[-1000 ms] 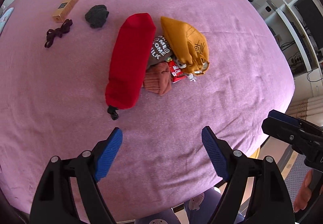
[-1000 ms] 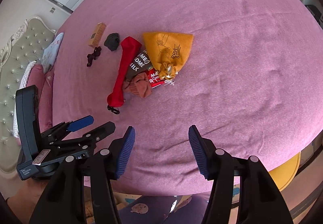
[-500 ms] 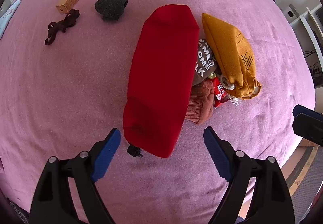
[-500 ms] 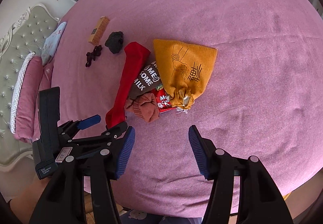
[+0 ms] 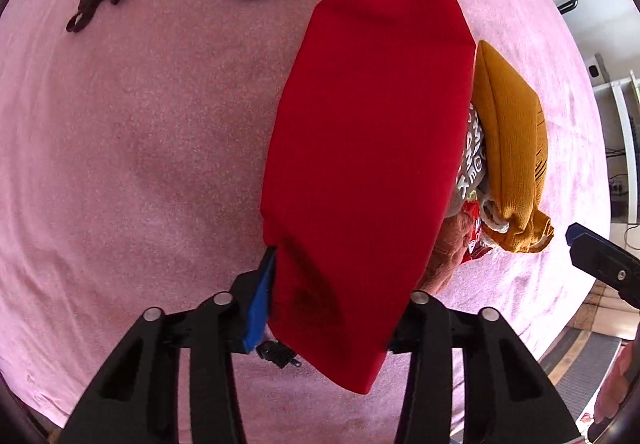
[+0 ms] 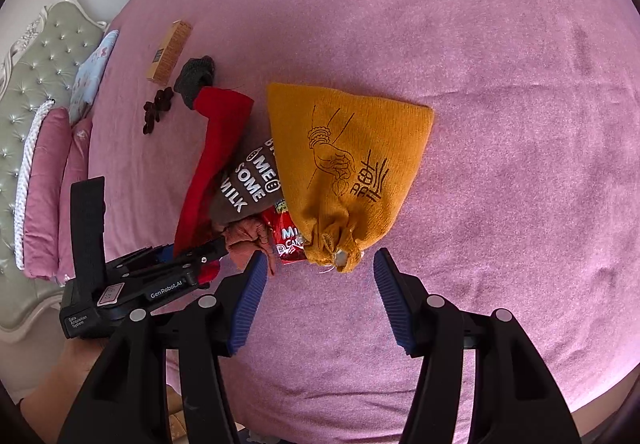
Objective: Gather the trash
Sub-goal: 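Grasp the red pouch with the left tool while the right tool grasps the mustard bag, then carry the red pouch and mustard bag to the yellow basin and release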
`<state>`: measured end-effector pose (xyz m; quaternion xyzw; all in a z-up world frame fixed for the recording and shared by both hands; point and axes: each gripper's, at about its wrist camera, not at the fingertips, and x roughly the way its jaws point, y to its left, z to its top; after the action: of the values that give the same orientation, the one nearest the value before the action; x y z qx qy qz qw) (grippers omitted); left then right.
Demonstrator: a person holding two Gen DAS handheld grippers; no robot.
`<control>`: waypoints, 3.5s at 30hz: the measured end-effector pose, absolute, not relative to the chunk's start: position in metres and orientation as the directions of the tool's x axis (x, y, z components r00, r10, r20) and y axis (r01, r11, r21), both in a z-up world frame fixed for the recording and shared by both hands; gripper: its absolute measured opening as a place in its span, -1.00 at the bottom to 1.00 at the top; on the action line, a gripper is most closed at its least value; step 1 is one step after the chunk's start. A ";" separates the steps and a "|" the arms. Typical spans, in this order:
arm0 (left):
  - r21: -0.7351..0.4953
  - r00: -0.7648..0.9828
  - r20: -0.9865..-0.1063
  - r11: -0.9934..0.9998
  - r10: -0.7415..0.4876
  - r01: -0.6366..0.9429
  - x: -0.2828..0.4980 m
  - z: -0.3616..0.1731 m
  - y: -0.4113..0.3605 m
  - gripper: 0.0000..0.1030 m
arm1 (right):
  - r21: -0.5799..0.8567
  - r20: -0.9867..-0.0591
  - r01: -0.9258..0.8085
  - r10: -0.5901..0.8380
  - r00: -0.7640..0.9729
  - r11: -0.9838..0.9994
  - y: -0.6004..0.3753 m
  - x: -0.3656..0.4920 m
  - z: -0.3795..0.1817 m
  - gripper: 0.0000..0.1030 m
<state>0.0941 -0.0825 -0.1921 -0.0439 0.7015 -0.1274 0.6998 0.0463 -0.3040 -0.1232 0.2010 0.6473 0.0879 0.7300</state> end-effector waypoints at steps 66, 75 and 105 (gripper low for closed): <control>-0.487 -0.220 -0.867 0.672 -0.446 0.558 -0.100 -0.073 -0.253 -0.63 | 0.405 -0.897 0.476 0.239 0.371 0.781 -0.432 -0.208 -0.041 -0.65; -0.498 -0.325 -0.864 0.558 -0.385 0.663 -0.179 -0.084 -0.365 -0.63 | 0.377 -0.915 0.619 0.174 0.364 0.689 -0.524 -0.302 -0.053 -0.65; -0.462 -0.445 -0.886 0.329 -0.131 0.823 -0.316 -0.159 -0.522 0.21 | 0.431 -0.902 0.796 0.214 0.374 0.425 -0.624 -0.464 -0.127 -0.30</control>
<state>-0.3155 -0.5219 -0.1594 0.2571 0.6731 -0.5189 0.4600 -0.4642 -0.6244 -0.1271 0.4899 0.5153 -0.2177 0.6686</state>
